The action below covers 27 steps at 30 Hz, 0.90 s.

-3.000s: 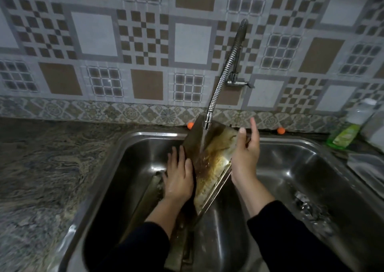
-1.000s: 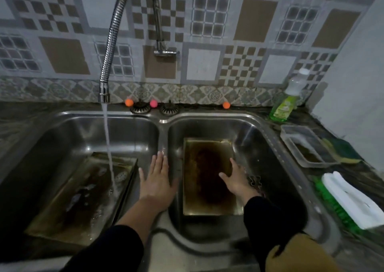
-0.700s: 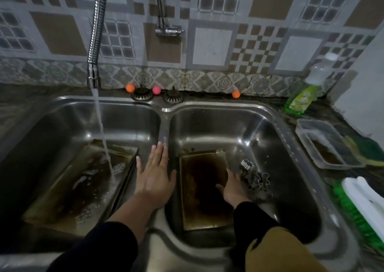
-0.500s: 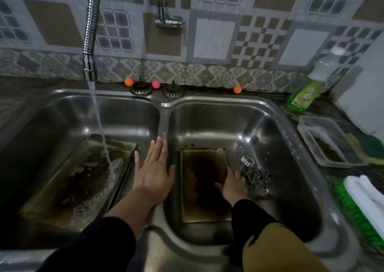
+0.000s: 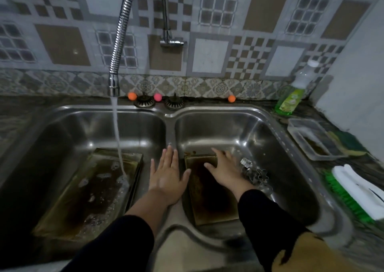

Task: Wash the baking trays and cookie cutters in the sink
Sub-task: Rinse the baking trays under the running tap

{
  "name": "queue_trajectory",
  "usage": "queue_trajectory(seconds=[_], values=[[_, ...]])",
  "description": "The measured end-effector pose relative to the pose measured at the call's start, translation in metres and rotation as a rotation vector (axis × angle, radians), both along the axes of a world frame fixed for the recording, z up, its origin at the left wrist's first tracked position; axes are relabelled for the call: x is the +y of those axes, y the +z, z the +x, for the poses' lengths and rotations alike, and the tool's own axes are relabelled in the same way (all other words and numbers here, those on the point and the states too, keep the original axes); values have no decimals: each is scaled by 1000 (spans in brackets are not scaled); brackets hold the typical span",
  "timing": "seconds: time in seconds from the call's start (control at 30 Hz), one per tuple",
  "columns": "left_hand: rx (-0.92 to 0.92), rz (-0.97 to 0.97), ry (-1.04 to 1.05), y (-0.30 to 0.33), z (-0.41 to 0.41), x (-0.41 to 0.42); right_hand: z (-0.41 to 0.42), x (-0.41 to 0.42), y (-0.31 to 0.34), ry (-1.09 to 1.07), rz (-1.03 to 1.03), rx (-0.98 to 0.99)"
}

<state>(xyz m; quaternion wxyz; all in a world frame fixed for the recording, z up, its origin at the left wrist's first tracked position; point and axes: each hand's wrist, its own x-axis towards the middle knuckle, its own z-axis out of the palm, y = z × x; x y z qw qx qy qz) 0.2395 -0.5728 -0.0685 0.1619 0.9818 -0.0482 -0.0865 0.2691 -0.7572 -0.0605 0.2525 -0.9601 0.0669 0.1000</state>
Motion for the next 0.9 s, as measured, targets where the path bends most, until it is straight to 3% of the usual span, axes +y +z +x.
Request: queue_trajectory(seconds=[0.1,0.27,0.4,0.53,0.9], values=[[30,-97,-45,10,1,28,-3,40,24,92,-2,-107],[133,-103,104,4,-9,104,-23,130,34,287,-38,-274],[265,57,210,-19,-22,169,-38,196,2,350,89,-54],[377,102,347,-30,-28,214,-42,238,-35,189,249,272],[601,-21,335,-44,-24,240,-30,278,-61,-97,252,442]])
